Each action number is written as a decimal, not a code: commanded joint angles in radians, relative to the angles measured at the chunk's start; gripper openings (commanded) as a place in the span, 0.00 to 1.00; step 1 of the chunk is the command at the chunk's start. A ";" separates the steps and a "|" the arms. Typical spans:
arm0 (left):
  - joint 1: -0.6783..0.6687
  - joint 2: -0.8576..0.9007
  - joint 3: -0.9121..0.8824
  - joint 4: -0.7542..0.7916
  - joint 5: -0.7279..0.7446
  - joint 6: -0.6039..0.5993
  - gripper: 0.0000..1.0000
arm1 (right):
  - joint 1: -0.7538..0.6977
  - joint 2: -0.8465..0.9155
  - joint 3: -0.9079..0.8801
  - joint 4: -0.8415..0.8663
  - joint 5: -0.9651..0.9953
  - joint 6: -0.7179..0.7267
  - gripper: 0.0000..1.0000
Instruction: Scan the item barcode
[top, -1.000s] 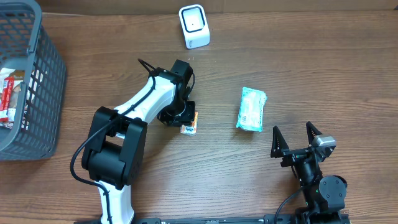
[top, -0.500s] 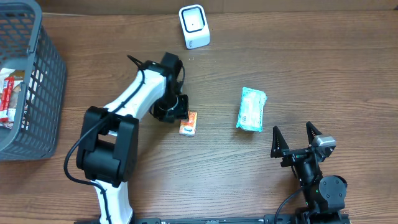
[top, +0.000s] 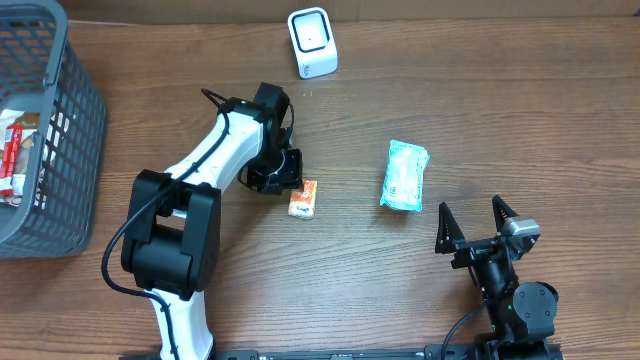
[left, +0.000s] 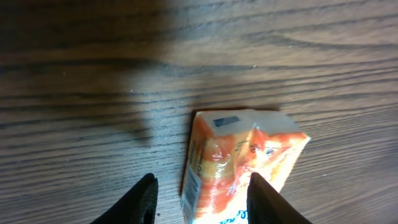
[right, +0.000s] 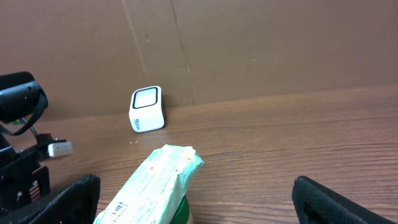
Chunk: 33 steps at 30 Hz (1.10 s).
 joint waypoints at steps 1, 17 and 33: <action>-0.004 -0.006 -0.042 0.018 0.019 0.018 0.35 | -0.003 -0.009 -0.011 0.003 0.010 0.004 1.00; 0.002 -0.009 -0.083 0.083 0.032 0.053 0.04 | -0.003 -0.009 -0.011 0.003 0.010 0.004 1.00; -0.010 -0.259 0.114 -0.155 -0.390 0.066 0.04 | -0.003 -0.009 -0.011 0.003 0.010 0.004 1.00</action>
